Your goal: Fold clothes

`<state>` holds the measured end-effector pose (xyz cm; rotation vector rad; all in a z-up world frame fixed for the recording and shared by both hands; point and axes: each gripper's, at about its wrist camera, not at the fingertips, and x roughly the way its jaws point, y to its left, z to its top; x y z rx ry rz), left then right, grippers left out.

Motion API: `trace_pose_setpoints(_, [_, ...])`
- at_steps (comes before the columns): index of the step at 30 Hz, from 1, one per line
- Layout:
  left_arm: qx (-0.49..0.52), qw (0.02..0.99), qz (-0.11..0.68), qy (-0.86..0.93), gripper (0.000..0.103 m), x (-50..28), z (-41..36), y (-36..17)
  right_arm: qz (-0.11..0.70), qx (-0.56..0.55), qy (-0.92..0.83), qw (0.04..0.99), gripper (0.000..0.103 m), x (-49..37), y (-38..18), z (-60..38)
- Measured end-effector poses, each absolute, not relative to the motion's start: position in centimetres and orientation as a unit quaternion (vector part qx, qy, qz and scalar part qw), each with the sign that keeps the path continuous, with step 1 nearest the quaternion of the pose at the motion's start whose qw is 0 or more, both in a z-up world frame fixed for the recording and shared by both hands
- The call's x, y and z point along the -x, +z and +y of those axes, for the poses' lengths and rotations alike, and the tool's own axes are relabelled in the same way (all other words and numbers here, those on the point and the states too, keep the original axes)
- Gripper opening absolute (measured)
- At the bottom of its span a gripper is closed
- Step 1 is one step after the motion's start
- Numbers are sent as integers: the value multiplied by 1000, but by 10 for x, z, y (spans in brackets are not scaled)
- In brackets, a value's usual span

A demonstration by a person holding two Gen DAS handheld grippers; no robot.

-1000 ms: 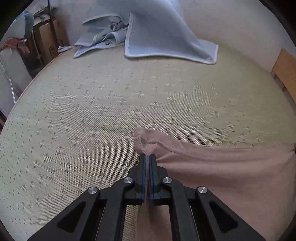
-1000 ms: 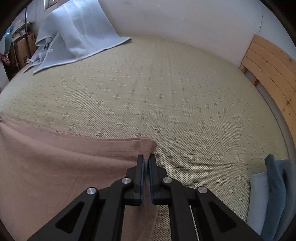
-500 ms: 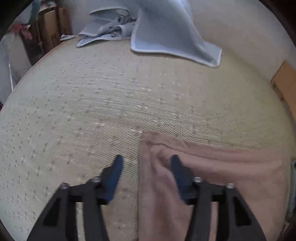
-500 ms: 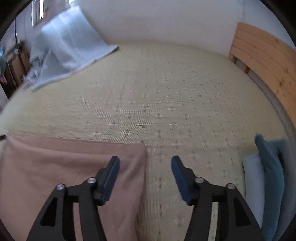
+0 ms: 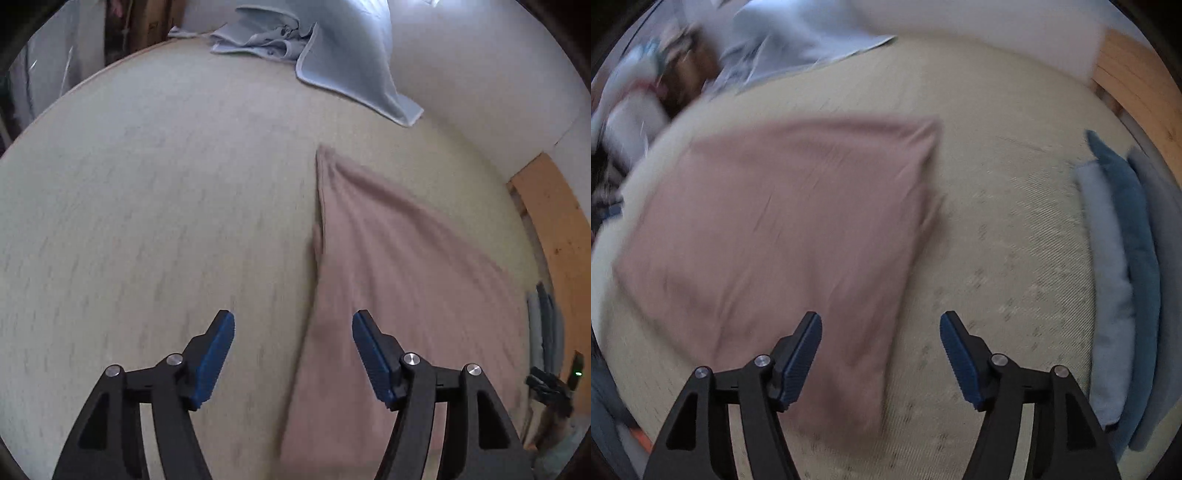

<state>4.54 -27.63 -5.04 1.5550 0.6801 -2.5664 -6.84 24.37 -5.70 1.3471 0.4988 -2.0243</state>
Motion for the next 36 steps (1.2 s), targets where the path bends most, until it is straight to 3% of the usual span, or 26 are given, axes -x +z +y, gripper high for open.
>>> trace_pose_setpoints(8, [-471, 61, 350, -808, 72, -113, -275, -59, 274, -525, -755, 282, 65, 26, -76, 241])
trace_pose_setpoints(12, [-462, 55, 401, -790, 74, -125, -265, -73, 254, -478, -794, 276, 67, 6, -46, 238])
trace_pose_setpoints(21, [-461, 13, 469, -753, 74, -120, -236, -111, 220, -319, -846, 367, 70, -95, 11, 175])
trace_pose_setpoints(32, [-436, 55, 505, -743, 74, -116, -249, -119, 271, -250, -802, 471, 71, -211, -20, 40])
trace_pose_setpoints(35, [-437, 63, 514, -735, 65, -113, -252, -121, 300, -222, -780, 502, 71, -235, -29, 6])
trace_pose_setpoints(36, [-441, 69, 514, -732, 53, -113, -252, -122, 313, -212, -772, 511, 71, -242, -33, -8])
